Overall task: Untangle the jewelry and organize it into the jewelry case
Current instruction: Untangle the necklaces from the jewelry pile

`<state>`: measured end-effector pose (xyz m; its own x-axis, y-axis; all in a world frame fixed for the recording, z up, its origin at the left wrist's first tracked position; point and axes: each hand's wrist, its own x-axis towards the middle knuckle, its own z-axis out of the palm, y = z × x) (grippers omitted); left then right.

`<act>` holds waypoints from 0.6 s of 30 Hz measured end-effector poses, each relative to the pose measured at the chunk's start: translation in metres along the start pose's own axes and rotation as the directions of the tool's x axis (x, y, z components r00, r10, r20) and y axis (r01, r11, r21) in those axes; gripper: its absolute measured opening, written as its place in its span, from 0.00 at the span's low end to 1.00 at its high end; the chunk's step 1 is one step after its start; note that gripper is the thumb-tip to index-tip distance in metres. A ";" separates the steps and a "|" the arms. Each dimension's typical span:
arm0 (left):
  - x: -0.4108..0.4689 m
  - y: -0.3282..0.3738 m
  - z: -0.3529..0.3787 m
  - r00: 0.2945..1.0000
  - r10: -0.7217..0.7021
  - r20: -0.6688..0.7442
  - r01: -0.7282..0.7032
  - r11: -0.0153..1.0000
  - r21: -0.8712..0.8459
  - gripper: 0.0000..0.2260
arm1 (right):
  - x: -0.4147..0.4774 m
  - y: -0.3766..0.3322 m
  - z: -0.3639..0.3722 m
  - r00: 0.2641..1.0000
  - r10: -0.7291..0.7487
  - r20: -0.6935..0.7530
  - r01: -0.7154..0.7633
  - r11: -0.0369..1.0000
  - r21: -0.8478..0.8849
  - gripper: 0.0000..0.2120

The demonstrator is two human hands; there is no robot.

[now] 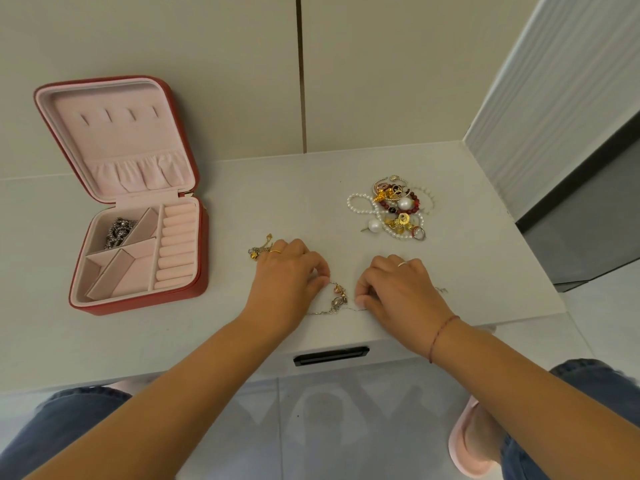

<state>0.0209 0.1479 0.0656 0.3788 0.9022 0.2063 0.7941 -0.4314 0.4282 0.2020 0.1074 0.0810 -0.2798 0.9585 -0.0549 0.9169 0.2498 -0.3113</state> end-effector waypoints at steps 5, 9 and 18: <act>-0.005 0.001 0.014 1.000 -0.010 0.012 0.009 0.994 0.113 0.06 | 0.002 -0.001 -0.003 1.000 0.010 0.008 -0.010 1.000 0.030 0.04; -0.004 0.010 -0.003 0.991 -0.084 0.103 0.091 0.994 -0.065 0.03 | 0.005 0.002 -0.004 0.998 0.050 0.027 -0.055 0.974 0.222 0.11; -0.001 0.029 -0.050 0.960 -0.103 0.259 0.255 0.704 -0.663 0.06 | 0.007 -0.002 -0.011 0.997 0.027 0.074 -0.070 0.729 0.680 0.08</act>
<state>0.0199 0.1345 0.1221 0.4050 0.9113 -0.0741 0.3400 -0.0749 0.9374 0.2011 0.1148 0.0914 -0.2755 0.9520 -0.1335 0.4947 0.0213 -0.8688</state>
